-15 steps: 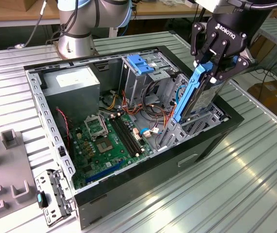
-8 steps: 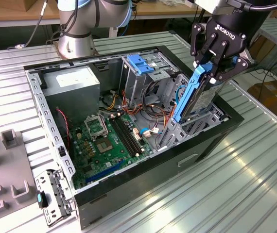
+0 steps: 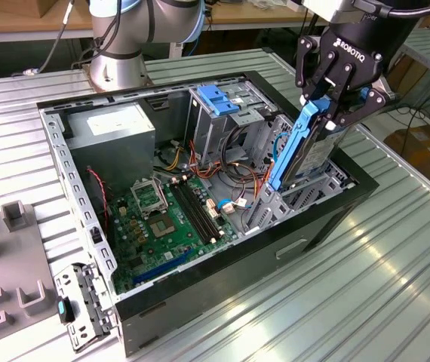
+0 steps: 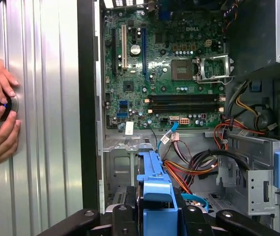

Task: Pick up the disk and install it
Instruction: 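Insert the disk into the insertion slot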

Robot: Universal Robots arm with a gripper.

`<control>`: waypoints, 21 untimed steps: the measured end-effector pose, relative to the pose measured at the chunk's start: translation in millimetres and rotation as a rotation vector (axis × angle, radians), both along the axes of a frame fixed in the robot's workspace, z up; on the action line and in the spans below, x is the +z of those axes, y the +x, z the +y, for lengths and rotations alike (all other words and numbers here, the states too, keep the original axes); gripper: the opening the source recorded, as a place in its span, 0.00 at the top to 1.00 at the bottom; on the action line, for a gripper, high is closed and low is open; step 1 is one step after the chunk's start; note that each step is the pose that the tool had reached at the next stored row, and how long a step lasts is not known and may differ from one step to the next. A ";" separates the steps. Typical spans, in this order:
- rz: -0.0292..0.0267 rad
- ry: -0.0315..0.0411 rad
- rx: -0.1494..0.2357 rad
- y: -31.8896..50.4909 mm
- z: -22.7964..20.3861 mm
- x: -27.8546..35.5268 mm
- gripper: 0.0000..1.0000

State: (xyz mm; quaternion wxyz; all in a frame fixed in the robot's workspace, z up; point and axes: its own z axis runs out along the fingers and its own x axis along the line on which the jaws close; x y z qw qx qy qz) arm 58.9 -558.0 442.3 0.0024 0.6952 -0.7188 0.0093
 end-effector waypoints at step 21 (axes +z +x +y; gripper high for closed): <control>0.0001 0.0000 -0.011 -0.1 -0.1 -5.4 0.63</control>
